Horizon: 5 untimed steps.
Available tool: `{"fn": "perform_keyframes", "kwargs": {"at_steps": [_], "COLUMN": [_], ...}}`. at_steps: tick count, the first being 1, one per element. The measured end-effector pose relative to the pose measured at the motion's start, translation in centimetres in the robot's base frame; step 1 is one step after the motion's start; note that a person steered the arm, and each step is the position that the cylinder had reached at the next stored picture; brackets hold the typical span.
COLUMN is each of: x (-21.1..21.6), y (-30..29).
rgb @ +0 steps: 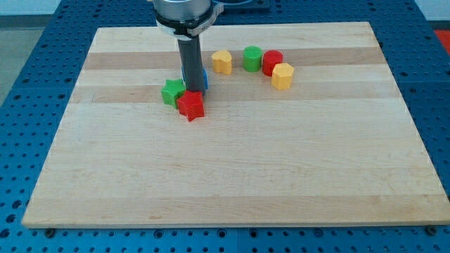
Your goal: Separate the red star diagonally away from the green star
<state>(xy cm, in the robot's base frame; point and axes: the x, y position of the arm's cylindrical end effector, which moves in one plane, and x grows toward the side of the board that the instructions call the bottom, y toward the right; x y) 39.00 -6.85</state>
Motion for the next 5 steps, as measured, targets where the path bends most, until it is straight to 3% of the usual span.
{"fn": "perform_keyframes", "kwargs": {"at_steps": [1,2,3,5], "x": [0.1,0.2,0.4,2.6], "y": [3.7,3.2,-2.6,-5.7]}}
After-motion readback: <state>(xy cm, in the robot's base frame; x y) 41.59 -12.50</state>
